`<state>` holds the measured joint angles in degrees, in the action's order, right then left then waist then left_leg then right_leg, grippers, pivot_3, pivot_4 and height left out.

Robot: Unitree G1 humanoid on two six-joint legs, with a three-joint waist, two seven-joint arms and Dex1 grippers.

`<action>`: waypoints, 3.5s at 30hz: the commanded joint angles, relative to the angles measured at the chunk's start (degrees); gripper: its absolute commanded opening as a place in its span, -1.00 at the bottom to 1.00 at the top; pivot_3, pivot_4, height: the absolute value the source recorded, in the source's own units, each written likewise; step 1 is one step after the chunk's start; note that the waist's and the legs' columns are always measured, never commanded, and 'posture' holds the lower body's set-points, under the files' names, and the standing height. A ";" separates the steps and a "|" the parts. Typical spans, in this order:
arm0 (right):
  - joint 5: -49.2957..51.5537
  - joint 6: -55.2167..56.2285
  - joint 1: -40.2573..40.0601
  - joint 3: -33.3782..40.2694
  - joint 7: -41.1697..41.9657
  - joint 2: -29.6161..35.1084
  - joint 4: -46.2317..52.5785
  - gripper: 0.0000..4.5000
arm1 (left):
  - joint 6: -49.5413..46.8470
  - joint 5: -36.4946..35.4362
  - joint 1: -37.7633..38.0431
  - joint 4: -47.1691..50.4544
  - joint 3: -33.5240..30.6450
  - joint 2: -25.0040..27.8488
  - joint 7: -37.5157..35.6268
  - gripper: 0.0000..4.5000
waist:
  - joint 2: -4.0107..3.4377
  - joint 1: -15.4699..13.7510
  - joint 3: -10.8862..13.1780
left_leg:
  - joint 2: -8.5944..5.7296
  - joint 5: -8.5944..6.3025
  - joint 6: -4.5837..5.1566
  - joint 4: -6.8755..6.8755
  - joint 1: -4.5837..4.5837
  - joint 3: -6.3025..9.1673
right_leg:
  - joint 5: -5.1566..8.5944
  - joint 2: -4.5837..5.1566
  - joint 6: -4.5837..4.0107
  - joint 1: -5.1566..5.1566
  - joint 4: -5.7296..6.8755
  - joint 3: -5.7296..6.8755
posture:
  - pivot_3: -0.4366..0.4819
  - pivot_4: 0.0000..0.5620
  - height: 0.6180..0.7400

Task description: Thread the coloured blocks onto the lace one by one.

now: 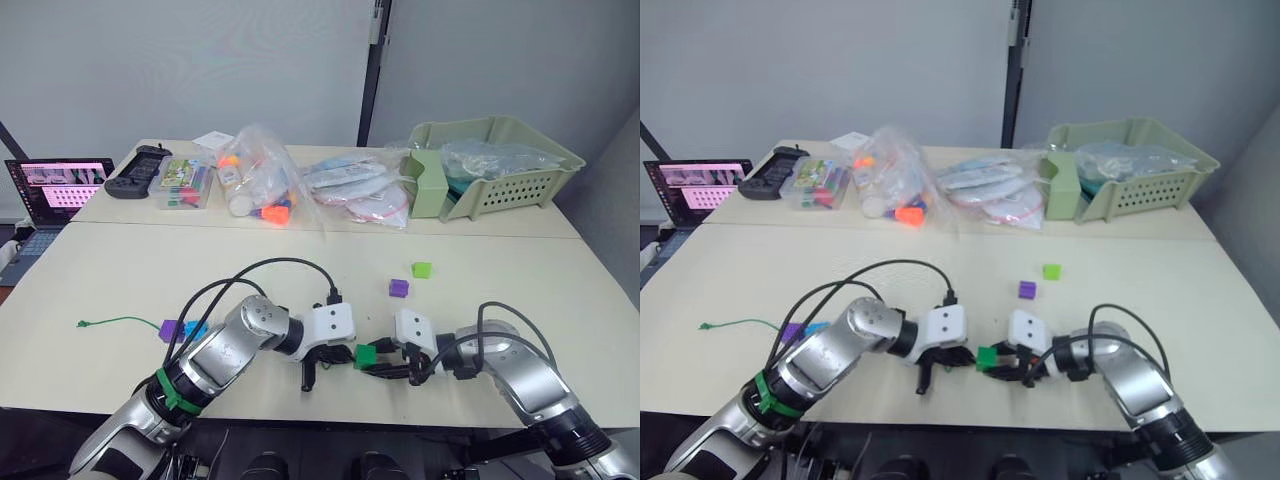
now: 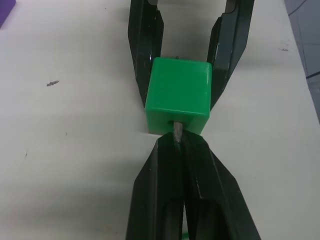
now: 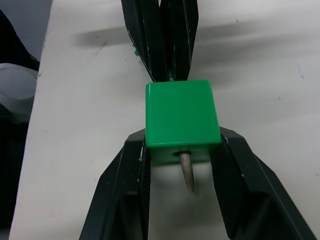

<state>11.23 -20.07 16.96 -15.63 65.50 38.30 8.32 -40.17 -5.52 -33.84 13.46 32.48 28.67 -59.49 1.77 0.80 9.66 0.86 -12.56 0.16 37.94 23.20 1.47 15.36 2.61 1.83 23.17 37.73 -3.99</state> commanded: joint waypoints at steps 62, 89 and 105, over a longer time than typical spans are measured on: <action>6.07 -10.96 -6.93 7.75 -5.55 5.46 15.10 1.00 | 8.75 -4.84 1.45 0.05 -8.39 3.74 -8.28 0.55 | -0.02 -0.62 -0.01 | -0.01 0.00 0.00 0.12 0.05 0.02 | 0.00 0.03 0.03 -0.03 0.00 0.02 | -0.05 -0.47 1.00; 2.93 -7.72 -7.78 5.97 -8.76 6.87 11.35 0.64 | 16.20 1.64 -0.03 -10.10 -1.49 -4.89 -4.35 -0.47 | -0.01 -0.05 -0.02 | 0.00 0.00 0.00 0.15 0.05 0.01 | -0.01 -0.03 0.05 -0.03 0.00 -0.01 | -0.05 -0.47 1.00; 0.56 -1.45 -6.98 4.70 -6.31 6.59 6.73 -1.00 | 16.47 2.43 -0.13 -10.74 -2.11 -4.29 -4.18 -0.47 | -0.02 -0.07 -0.02 | 0.00 0.00 0.00 0.15 0.03 0.01 | -0.01 -0.02 0.05 -0.05 0.00 -0.01 | -0.05 -0.47 1.00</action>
<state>12.27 -22.20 9.60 -11.69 59.44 44.51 15.17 -24.68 -2.52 -33.64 1.46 31.26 24.48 -63.22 1.75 0.73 9.64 0.85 -12.56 0.16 38.09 23.23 1.48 15.34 2.59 1.88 23.12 37.74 -4.01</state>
